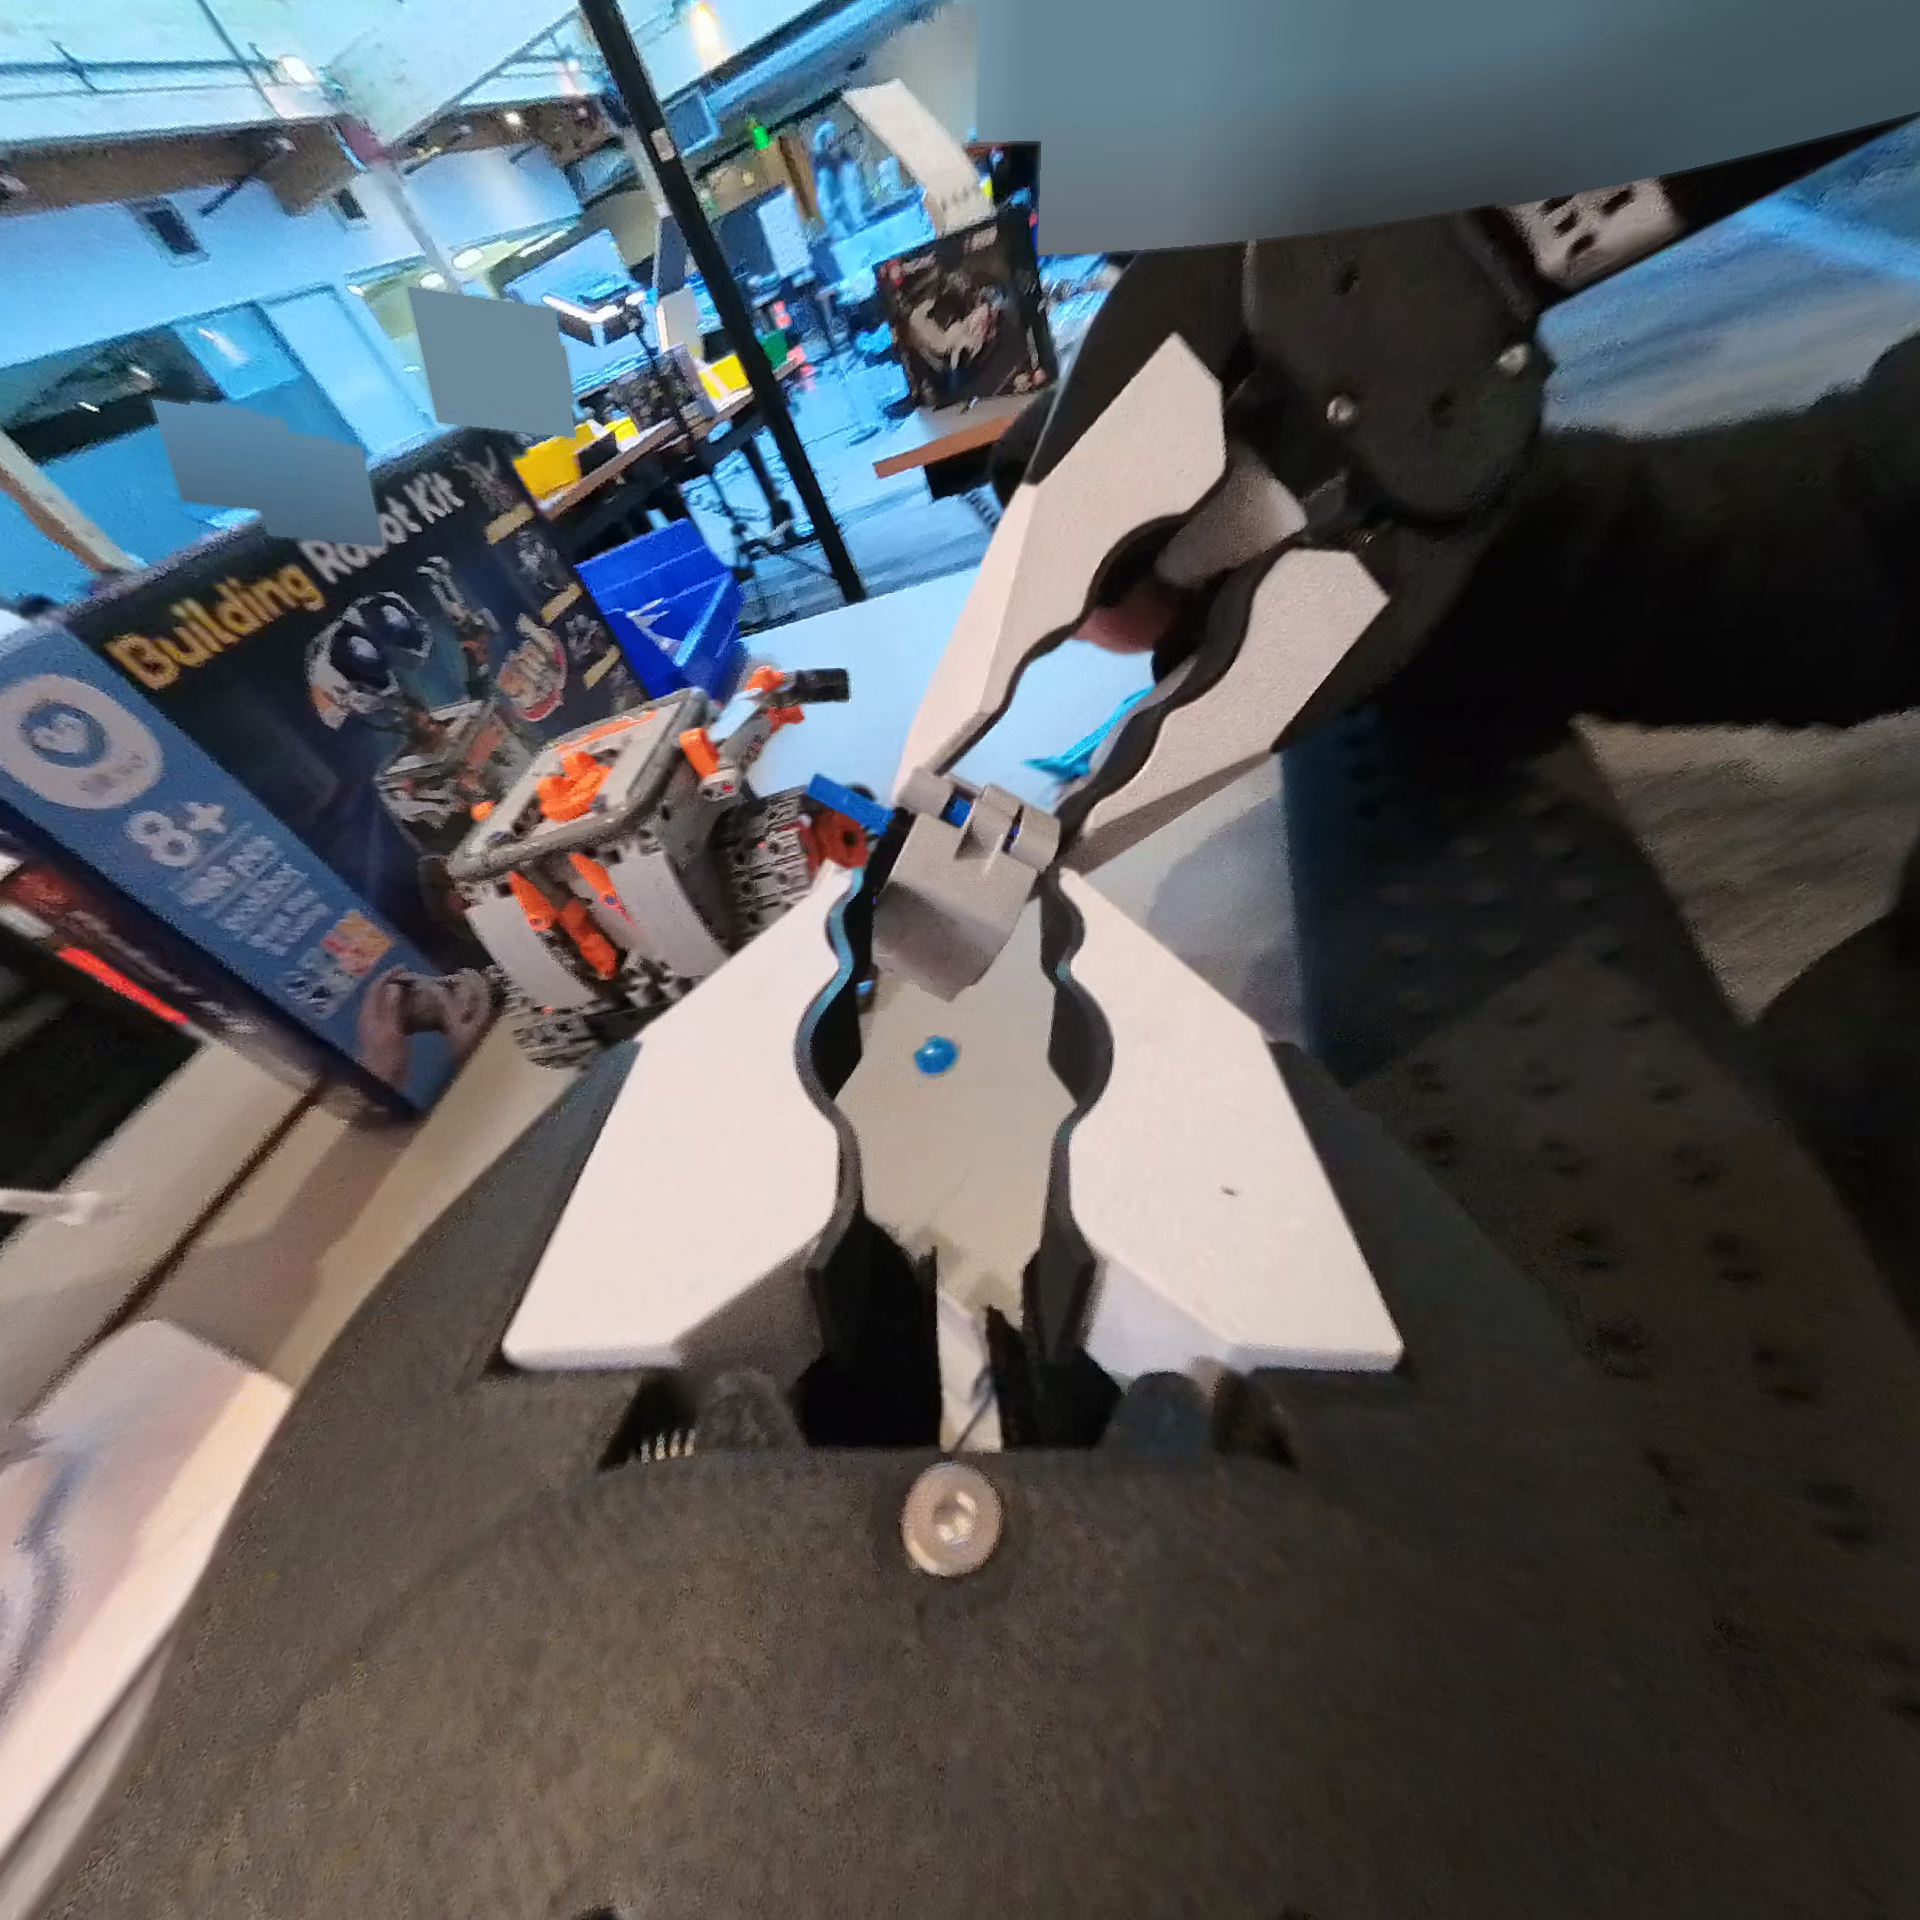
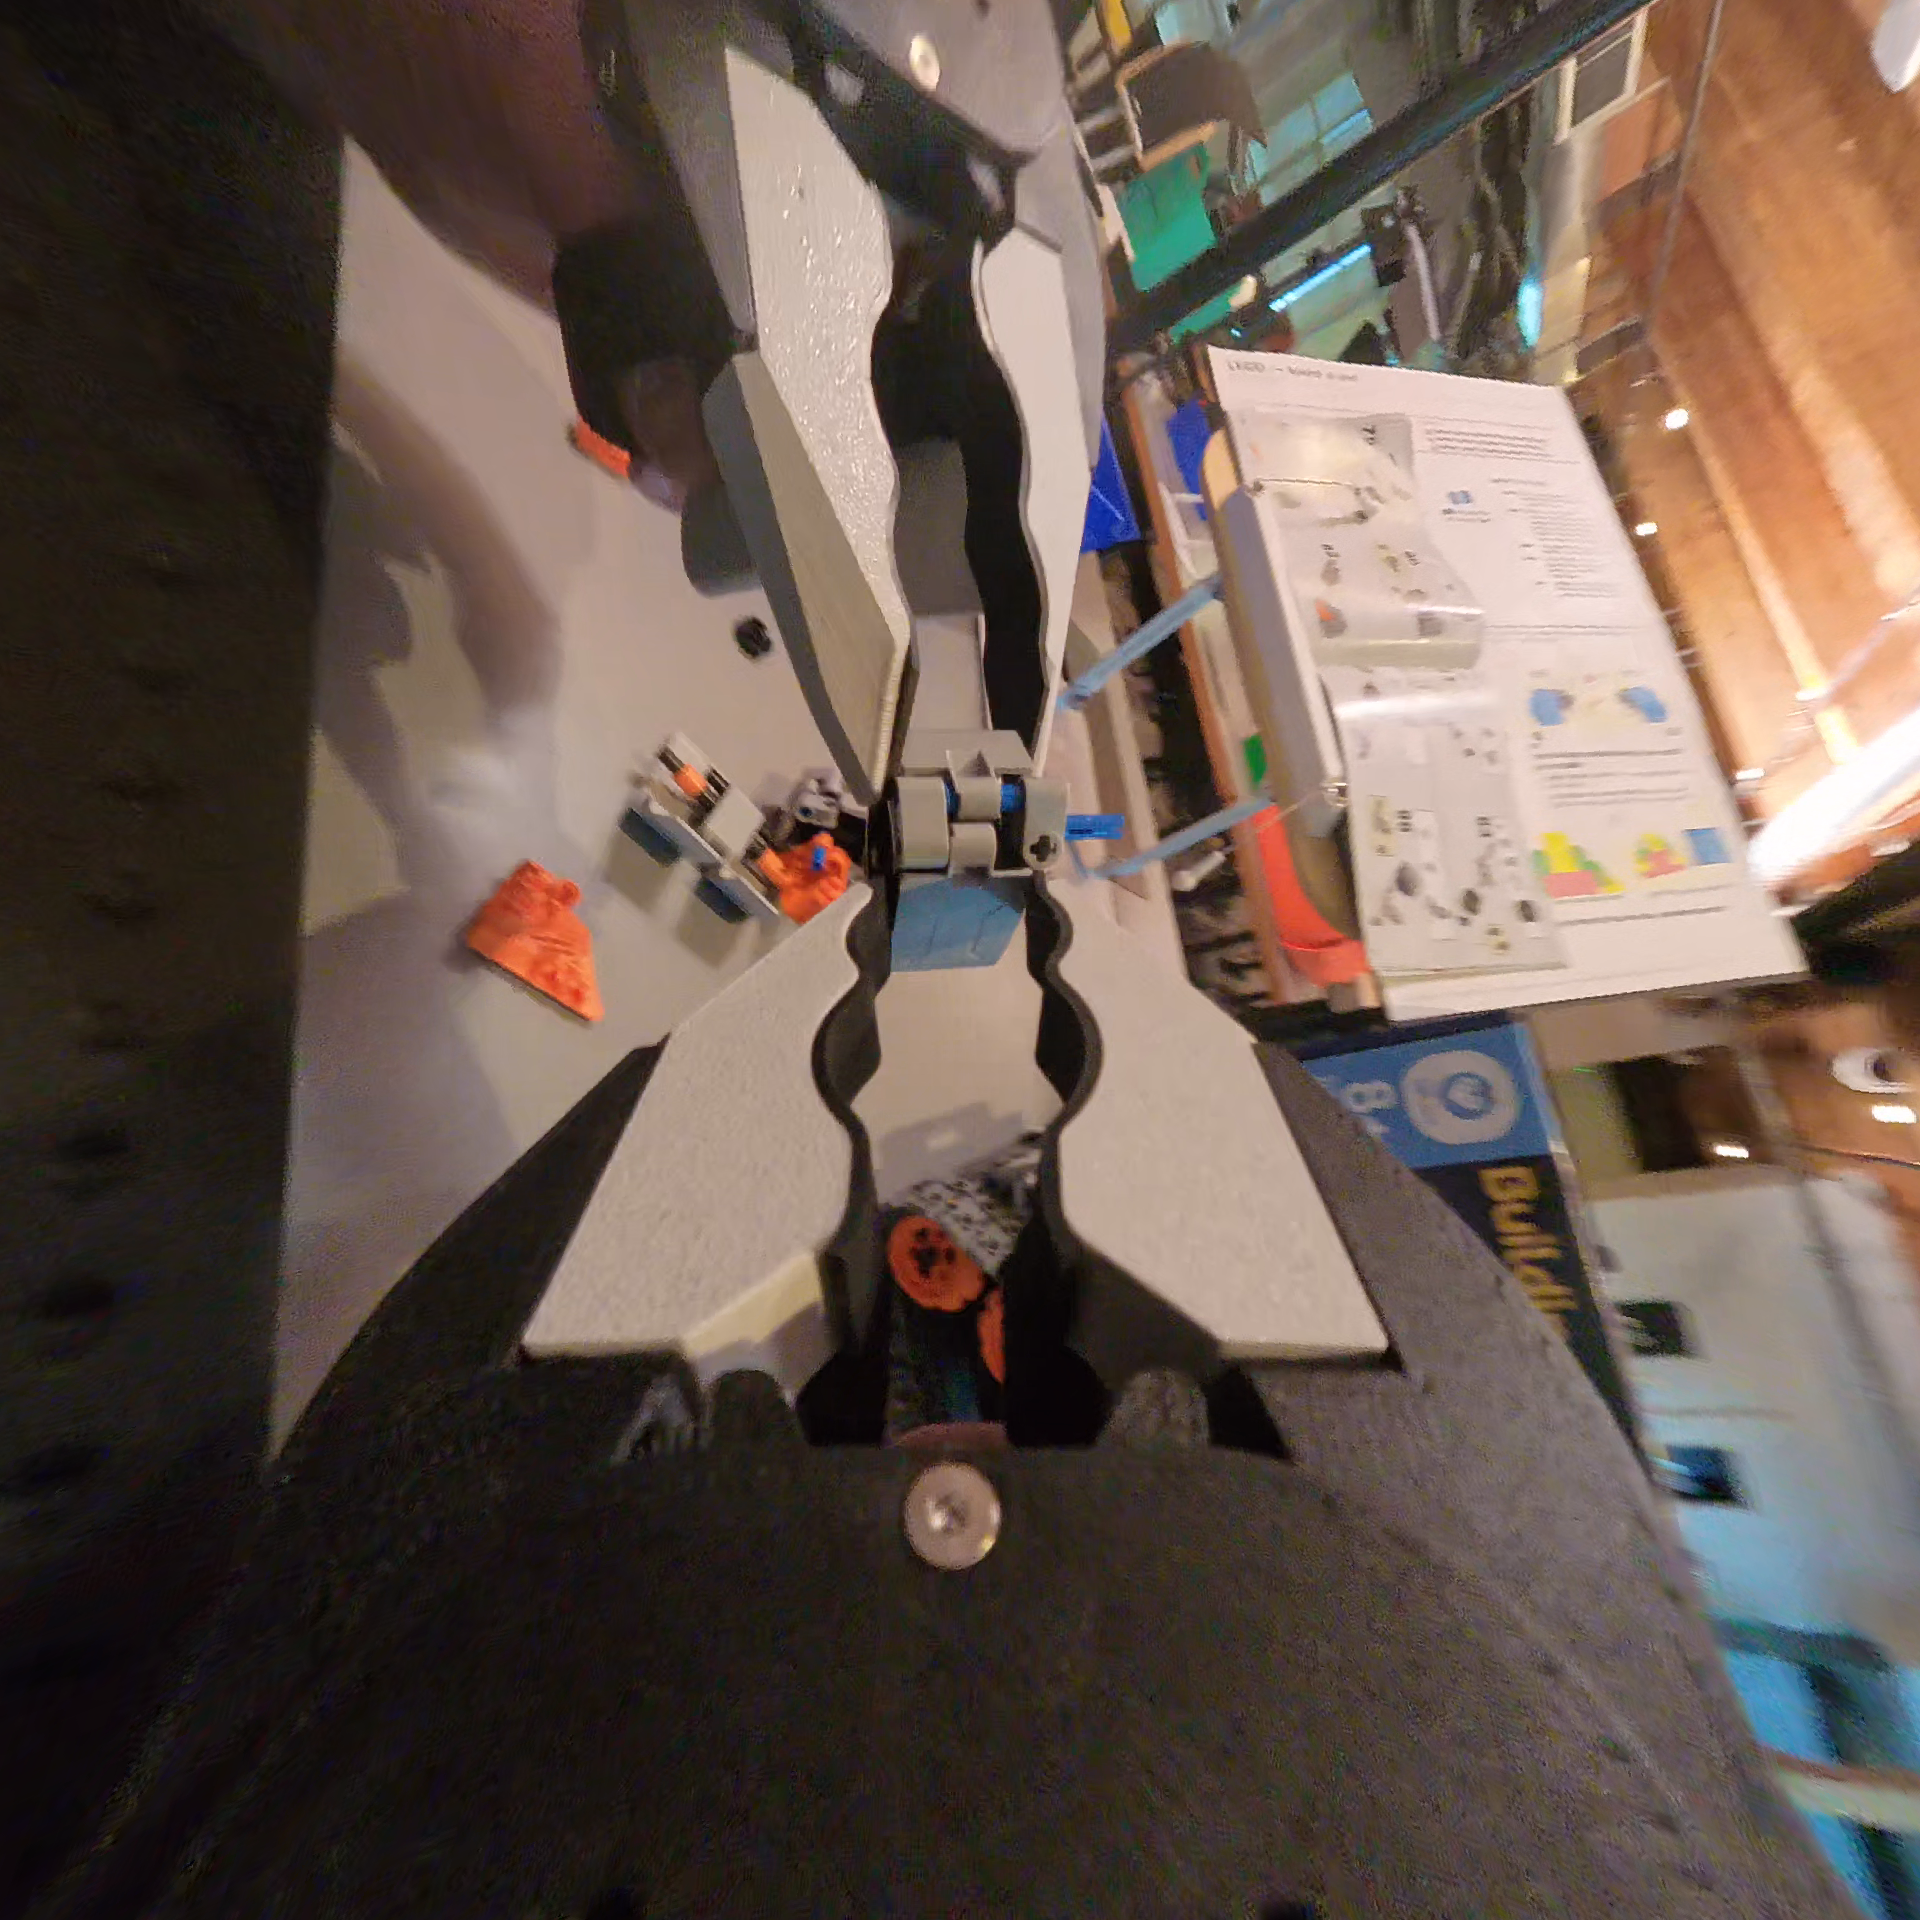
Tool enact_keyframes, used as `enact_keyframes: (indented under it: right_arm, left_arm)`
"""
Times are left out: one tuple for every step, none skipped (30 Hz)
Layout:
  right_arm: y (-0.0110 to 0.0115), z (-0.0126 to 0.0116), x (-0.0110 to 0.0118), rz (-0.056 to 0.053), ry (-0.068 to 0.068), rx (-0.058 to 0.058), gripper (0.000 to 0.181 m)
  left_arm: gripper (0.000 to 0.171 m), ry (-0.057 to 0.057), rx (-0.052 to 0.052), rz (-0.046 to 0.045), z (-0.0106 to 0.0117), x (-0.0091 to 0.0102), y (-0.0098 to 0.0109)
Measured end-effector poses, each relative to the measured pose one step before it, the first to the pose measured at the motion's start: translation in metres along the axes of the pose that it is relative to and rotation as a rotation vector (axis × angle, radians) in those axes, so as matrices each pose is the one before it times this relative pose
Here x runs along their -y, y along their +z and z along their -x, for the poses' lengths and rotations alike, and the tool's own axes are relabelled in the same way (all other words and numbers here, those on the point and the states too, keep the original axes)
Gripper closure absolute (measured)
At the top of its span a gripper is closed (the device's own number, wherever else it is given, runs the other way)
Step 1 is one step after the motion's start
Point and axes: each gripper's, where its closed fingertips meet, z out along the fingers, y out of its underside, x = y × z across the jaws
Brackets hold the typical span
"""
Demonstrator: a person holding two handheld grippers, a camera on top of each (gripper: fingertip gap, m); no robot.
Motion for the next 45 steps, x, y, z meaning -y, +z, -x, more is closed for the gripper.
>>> enact_keyframes:
  right_arm:
    - [0.00017,-0.00074,0.00010,0.0139,-0.0425,-0.0281,0.158]
    - [-0.00038,-0.00082,0.00071,0.0071,-0.0378,-0.0239,0.158]
    - [-0.00057,-0.00131,0.00119,0.0014,-0.0377,-0.0254,0.158]
    - [-0.00073,-0.00187,0.00139,-0.0023,-0.0316,-0.0250,0.158]
    - [-0.00047,-0.00101,0.00106,-0.0051,-0.0131,-0.0126,0.158]
    - [-0.00024,-0.00008,0.00088,-0.0112,0.0056,0.0009,0.158]
    - [-0.00078,-0.00020,0.00104,-0.0186,0.0123,0.0053,0.158]
    - [-0.00106,-0.00017,0.00095,-0.0182,0.0095,0.0069,0.159]
    - [-0.00089,0.00023,0.00007,-0.0118,0.0079,0.0091,0.158]
    - [-0.00060,0.00040,-0.00008,-0.0097,0.0058,0.0062,0.158]
    - [-0.00057,-0.00023,0.00029,-0.0088,0.0015,0.0010,0.157]
    - [-0.00053,-0.00026,0.00087,-0.0098,0.0042,0.0014,0.157]
    - [-0.00037,0.00018,0.00101,-0.0122,0.0126,0.0065,0.156]
    - [-0.00040,0.00023,0.00087,-0.0150,0.0174,0.0091,0.156]
    - [-0.00057,-0.00010,0.00106,-0.0185,0.0202,0.0094,0.155]
    - [-0.00058,-0.00024,0.00100,-0.0182,0.0238,0.0103,0.154]
    - [-0.00047,-0.00020,0.00022,-0.0130,0.0192,0.0094,0.155]
    - [-0.00027,0.00019,-0.00031,-0.0068,0.0106,0.0082,0.156]
    - [0.00004,0.00049,-0.00059,-0.0033,0.0092,0.0078,0.156]
    - [0.00017,0.00059,-0.00083,-0.0017,0.0088,0.0076,0.157]
    - [0.00030,0.00026,-0.00058,-0.0018,0.0057,0.0044,0.157]
    - [0.00008,-0.00013,-0.00033,-0.0018,0.0008,0.0002,0.157]
    - [0.00003,0.00024,-0.00056,0.0013,-0.0019,0.0011,0.157]
    - [0.00018,0.00058,-0.00096,0.0033,0.0010,0.0047,0.157]
    - [0.00021,0.00068,-0.00092,0.0015,0.0043,0.0054,0.157]
    - [0.00016,0.00008,0.00005,-0.0017,0.0019,0.0005,0.157]
    - [0.00006,0.00008,0.00010,0.0002,-0.0001,-0.0006,0.157]
    - [0.00040,0.00044,-0.00072,0.0050,0.0007,0.0024,0.158]
    - [0.00073,0.00082,-0.00146,0.0081,-0.0017,0.0028,0.158]
    - [0.00068,0.00072,-0.00128,0.0084,-0.0050,0.0002,0.158]
    - [0.00052,0.00061,-0.00060,0.0059,-0.0043,0.0005,0.158]
    - [0.00066,0.00099,-0.00015,0.0022,-0.0024,0.0023,0.158]
    - [0.00081,0.00147,-0.00038,0.0031,-0.0037,0.0039,0.158]
    - [0.00100,0.00149,-0.00031,0.0034,-0.0069,0.0015,0.158]
    - [0.00106,0.00052,0.00025,0.0006,-0.0047,-0.0032,0.158]
    - [0.00082,0.00029,0.00051,-0.0016,0.0005,-0.0013,0.158]
    - [0.00045,0.00042,0.00066,-0.0045,0.0025,0.0011,0.158]
    - [0.00036,0.00037,0.00027,-0.0048,0.0037,0.0016,0.158]
    - [0.00047,0.00023,0.00000,-0.0034,0.0040,0.0003,0.158]
    - [0.00061,0.00017,-0.00016,-0.0025,0.0052,0.0015,0.158]
    - [0.00058,0.00050,-0.00047,-0.0024,0.0087,0.0042,0.158]
    - [0.00043,0.00033,-0.00070,-0.0010,0.0085,0.0041,0.158]
    - [0.00018,-0.00002,-0.00053,-0.0005,0.0038,0.0000,0.158]
    - [0.00006,-0.00051,0.00008,-0.0026,0.0026,-0.0031,0.158]
    - [0.00024,-0.00042,0.00007,-0.0036,0.0052,-0.0020,0.158]
  left_arm:
    - [0.142,0.0418,0.0213,0.01407,0.00028,-0.00062,-0.00011]
    - [0.142,0.0368,0.0155,0.01168,-0.00017,-0.00001,-0.00050]
    - [0.142,0.0314,0.0150,0.00543,0.00001,0.00084,-0.00077]
    - [0.142,0.0302,0.0188,0.00116,0.00031,0.00185,-0.00079]
    - [0.143,0.0429,0.0222,0.00876,0.00007,0.00139,-0.00068]
    - [0.145,0.0579,0.0263,0.02278,-0.00022,-0.00003,-0.00038]
    - [0.145,0.0614,0.0267,0.02313,-0.00053,-0.00014,-0.00011]
    - [0.146,0.0559,0.0288,0.01712,-0.00032,0.00096,0.00005]
    - [0.146,0.0545,0.0270,0.01849,-0.00053,0.00107,0.00009]
    - [0.147,0.0503,0.0234,0.01766,-0.00052,0.00101,0.00020]
    - [0.147,0.0375,0.0205,0.00941,-0.00006,0.00140,-0.00028]
    - [0.147,0.0260,0.0161,0.00588,0.00029,0.00111,-0.00056]
    - [0.147,0.0213,0.0116,0.00609,0.00025,0.00052,-0.00052]
    - [0.147,0.0141,0.0060,0.00222,-0.00022,0.00044,-0.00045]
    - [0.147,0.0060,0.0043,-0.00227,0.00011,0.00079,-0.00047]
    - [0.147,0.0012,0.0037,-0.00292,0.00033,0.00083,-0.00054]
    - [0.147,0.0051,0.0042,-0.00106,0.00037,0.00092,-0.00030]
    - [0.147,0.0025,0.0034,-0.00320,0.00025,0.00133,-0.00018]
    - [0.147,-0.0012,0.0001,0.00131,-0.00017,0.00041,0.00026]
    - [0.147,0.0019,-0.0007,0.00141,-0.00047,-0.00009,0.00020]
    - [0.147,0.0025,0.0012,0.00348,-0.00026,-0.00036,0.00027]
    - [0.147,0.0050,0.0059,0.00309,0.00026,0.00013,0.00016]
    - [0.147,0.0044,0.0029,0.00359,-0.00009,0.00011,0.00030]
    - [0.147,-0.0013,-0.0023,0.00362,-0.00055,-0.00047,0.00058]
    - [0.147,-0.0080,-0.0063,0.00238,-0.00084,-0.00112,0.00062]
    - [0.147,-0.0081,-0.0039,-0.00258,-0.00006,-0.00052,0.00018]
    - [0.146,-0.0104,-0.0050,-0.00396,0.00026,-0.00008,-0.00024]
    - [0.146,-0.0158,-0.0089,0.00138,-0.00018,-0.00075,0.00040]
    - [0.146,-0.0128,-0.0106,0.00768,-0.00088,-0.00197,0.00097]
    - [0.144,0.0011,-0.0090,0.00961,-0.00162,-0.00189,0.00092]
    - [0.141,0.0086,-0.0069,0.01271,-0.00187,-0.00161,0.00084]
    - [0.139,0.0110,-0.0038,0.01535,-0.00175,-0.00148,0.00097]
    - [0.140,0.0112,0.0005,0.01825,-0.00108,-0.00204,0.00076]
    - [0.146,0.0109,0.0105,0.01802,0.00097,-0.00237,-0.00010]
    - [0.147,0.0043,-0.0034,0.01170,-0.00032,-0.00151,-0.00060]
    - [0.147,-0.0052,0.0000,0.00614,-0.00002,-0.00097,-0.00081]
    - [0.147,-0.0043,0.0000,0.00065,-0.00023,-0.00047,-0.00075]
    - [0.147,-0.0046,-0.0021,0.00163,-0.00040,-0.00054,-0.00055]
    - [0.147,-0.0069,-0.0015,0.00327,-0.00014,-0.00057,-0.00024]
    - [0.147,-0.0035,-0.0003,0.00244,-0.00010,-0.00045,-0.00020]
    - [0.147,-0.0006,-0.0008,0.00255,-0.00019,-0.00062,-0.00005]
    - [0.147,-0.0064,-0.0044,0.00361,-0.00050,-0.00090,0.00037]
    - [0.147,-0.0132,-0.0055,0.00043,-0.00029,-0.00047,0.00041]
    - [0.147,-0.0147,-0.0041,-0.00298,0.00029,-0.00008,-0.00008]
    - [0.147,-0.0184,-0.0051,-0.00131,0.00051,-0.00035,-0.00003]
